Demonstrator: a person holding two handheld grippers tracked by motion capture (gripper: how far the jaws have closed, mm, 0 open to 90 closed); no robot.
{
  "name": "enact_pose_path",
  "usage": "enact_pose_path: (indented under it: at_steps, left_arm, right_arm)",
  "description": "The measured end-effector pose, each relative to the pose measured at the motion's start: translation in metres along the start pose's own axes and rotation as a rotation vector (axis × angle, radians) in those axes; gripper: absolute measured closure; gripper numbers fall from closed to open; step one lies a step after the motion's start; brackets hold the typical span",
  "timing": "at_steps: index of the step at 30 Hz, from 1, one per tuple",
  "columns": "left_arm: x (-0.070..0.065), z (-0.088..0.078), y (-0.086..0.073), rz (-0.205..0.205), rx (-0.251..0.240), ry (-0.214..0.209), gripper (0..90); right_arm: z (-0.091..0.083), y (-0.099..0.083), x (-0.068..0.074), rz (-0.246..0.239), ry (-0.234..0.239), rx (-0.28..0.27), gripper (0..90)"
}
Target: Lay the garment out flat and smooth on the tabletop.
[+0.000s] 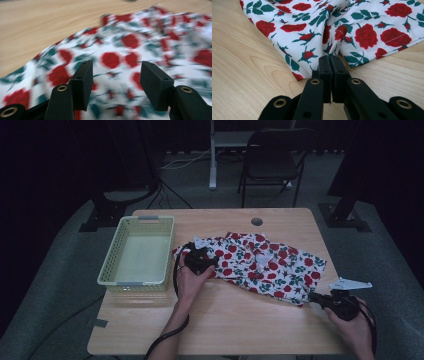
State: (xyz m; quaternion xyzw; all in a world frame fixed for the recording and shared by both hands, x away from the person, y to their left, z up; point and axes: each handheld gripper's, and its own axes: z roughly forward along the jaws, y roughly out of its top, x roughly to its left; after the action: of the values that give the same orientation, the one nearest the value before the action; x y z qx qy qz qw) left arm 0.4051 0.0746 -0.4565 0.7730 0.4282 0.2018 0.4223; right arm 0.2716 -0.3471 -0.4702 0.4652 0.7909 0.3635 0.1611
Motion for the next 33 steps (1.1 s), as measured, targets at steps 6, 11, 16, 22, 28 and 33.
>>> enact_pose_path:
  at_steps: [6,11,16,22,28,33]
  left_arm:
    - [-0.035,-0.005,0.007,0.119,-0.015,-0.087,45.7]
    - [-0.051,-0.004,0.008,0.147,0.000,-0.128,45.8]
    - [-0.065,-0.007,0.010,0.174,0.005,-0.169,45.7]
    - [-0.076,-0.004,0.010,0.202,0.015,-0.209,45.8]
    - [-0.087,-0.002,0.008,0.223,0.021,-0.242,45.8]
    - [-0.097,-0.002,0.006,0.261,0.023,-0.270,45.3]
  right_arm:
    - [0.001,0.001,0.002,-0.001,0.004,-0.004,88.0]
    - [0.001,0.000,0.001,-0.001,0.006,-0.006,87.9]
    - [0.001,0.000,0.001,0.001,0.006,-0.007,87.7]
    - [0.002,-0.001,0.002,0.003,0.007,-0.009,87.1]
    - [0.002,-0.001,0.002,0.004,0.009,-0.009,87.1]
    - [0.003,-0.001,0.002,0.007,0.010,-0.009,87.1]
